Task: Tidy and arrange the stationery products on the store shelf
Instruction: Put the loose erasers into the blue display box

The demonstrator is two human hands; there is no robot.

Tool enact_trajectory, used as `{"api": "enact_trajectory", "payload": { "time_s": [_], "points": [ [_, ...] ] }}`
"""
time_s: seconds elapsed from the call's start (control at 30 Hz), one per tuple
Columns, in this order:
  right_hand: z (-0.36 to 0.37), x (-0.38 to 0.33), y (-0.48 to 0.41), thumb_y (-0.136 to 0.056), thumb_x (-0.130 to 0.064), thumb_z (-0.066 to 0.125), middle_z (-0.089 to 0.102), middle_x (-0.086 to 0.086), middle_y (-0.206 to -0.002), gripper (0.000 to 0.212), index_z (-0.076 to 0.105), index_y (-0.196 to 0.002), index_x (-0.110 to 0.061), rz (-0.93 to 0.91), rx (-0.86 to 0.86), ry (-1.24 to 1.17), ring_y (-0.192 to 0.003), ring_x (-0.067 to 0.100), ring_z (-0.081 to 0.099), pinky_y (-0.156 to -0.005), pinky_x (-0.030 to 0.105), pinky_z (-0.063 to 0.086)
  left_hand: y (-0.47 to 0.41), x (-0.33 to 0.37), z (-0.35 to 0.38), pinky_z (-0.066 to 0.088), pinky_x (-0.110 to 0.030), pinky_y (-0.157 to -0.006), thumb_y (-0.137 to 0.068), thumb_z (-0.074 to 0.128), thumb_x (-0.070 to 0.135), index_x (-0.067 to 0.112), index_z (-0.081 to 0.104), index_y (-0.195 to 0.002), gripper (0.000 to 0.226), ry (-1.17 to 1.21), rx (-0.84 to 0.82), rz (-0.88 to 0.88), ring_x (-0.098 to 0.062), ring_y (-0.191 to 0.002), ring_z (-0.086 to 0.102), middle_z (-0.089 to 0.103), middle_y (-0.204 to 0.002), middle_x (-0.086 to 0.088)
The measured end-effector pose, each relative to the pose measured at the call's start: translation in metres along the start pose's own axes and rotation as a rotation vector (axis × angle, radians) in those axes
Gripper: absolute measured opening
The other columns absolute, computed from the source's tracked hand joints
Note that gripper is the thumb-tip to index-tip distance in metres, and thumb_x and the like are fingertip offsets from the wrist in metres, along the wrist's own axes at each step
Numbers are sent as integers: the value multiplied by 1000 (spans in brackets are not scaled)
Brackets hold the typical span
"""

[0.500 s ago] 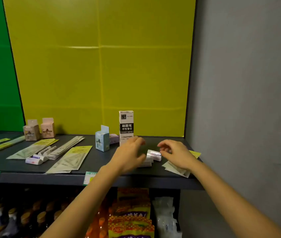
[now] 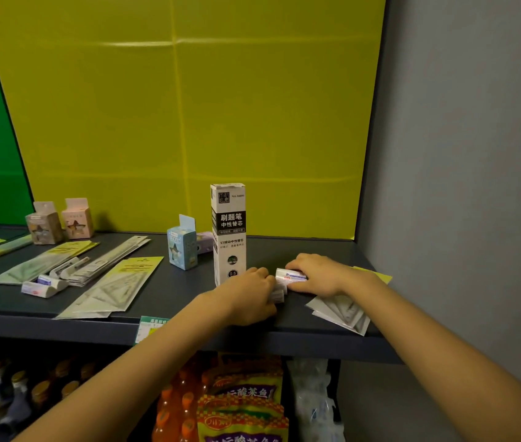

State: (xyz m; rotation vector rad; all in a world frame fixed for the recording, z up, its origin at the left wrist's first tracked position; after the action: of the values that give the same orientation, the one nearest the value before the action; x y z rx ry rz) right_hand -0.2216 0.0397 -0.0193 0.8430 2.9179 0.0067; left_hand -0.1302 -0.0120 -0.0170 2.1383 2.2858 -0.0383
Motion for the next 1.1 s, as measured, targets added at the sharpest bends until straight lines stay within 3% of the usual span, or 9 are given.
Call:
{"api": "enact_trajectory", "payload": {
  "time_s": [0.1, 0.2, 0.3, 0.43, 0.57, 0.67, 0.8, 1.0, 1.1],
  "points": [
    [-1, -3, -6, -87, -37, 55, 48, 11, -120, 48, 50, -125, -10, 23, -64, 33, -105, 27, 52, -85, 37, 43, -7, 1, 0, 38, -34, -95, -87, 53, 36, 7, 40, -129, 53, 5, -99, -26, -28, -118, 44, 44, -130, -14],
    [0, -6, -12, -83, -40, 59, 54, 15, -112, 50, 53, -115, -1, 49, -111, 18, -90, 27, 53, -74, 39, 41, -15, -2, 1, 39, -31, -82, -84, 59, 38, 7, 41, -123, 53, 56, -188, -83, -29, -110, 51, 51, -125, -14],
    [5, -3, -16, -86, -43, 53, 51, 10, -104, 50, 45, -118, -6, 71, -177, -2, -87, 23, 49, -76, 36, 38, -20, -6, 2, 42, -32, -80, -83, 61, 38, 7, 41, -122, 55, 99, -238, -108, -28, -107, 54, 53, -122, -14],
    [5, -3, -15, -92, -37, 47, 47, 8, -99, 43, 39, -121, -6, 67, -161, -24, -85, 24, 47, -73, 34, 36, -21, -7, 0, 45, -33, -87, -83, 62, 35, 6, 40, -124, 55, 93, -204, -104, -28, -107, 54, 53, -122, -14],
    [5, -5, -12, -94, -31, 45, 45, 7, -96, 38, 38, -121, -5, 53, -118, -43, -84, 24, 46, -71, 33, 35, -20, -1, -4, 43, -31, -79, -86, 58, 33, 4, 40, -125, 52, 27, -151, -69, -29, -106, 55, 54, -121, -17],
    [1, -4, -6, -95, -29, 44, 46, 7, -96, 34, 39, -117, -5, 42, -65, -108, -82, 23, 46, -68, 32, 35, -10, 4, -7, 45, -35, -82, -88, 56, 30, 3, 35, -126, 52, 35, -99, -57, -32, -106, 55, 54, -121, -18],
    [-22, 1, 17, -96, -35, 42, 42, -1, -81, 24, 35, -100, -13, 11, 86, -241, -65, 9, 37, -54, 24, 27, 20, 3, -18, 46, -33, -78, -89, 54, 25, 7, 37, -112, 34, 266, 26, -43, -30, -98, 57, 57, -111, -17],
    [-58, -24, 63, -96, -37, 38, 37, -2, -74, 27, 39, -97, -11, -91, 297, -342, -63, 10, 35, -55, 26, 27, 97, -36, -51, 48, -15, -52, -92, 52, 17, 17, 42, -91, 10, 752, 183, -149, -4, -60, 57, 55, -92, -3],
    [-76, -64, 80, -94, -38, 41, 41, 0, -76, 25, 39, -95, -13, -215, 325, -359, -64, 12, 37, -57, 27, 30, 135, -80, -64, 47, -17, -48, -87, 57, 7, 9, 48, -94, 11, 838, 274, -250, -7, -57, 60, 58, -82, -7]
  ]
}}
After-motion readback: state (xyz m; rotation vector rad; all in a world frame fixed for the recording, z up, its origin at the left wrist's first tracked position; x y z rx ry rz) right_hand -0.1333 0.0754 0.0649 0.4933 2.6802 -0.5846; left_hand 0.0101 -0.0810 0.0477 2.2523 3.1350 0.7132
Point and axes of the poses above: each hand's wrist, its own y-axis away from the middle knuckle, its own z-axis out of the palm, x = y × z, the point moved 8 cm from there along -y, towards the middle knuckle
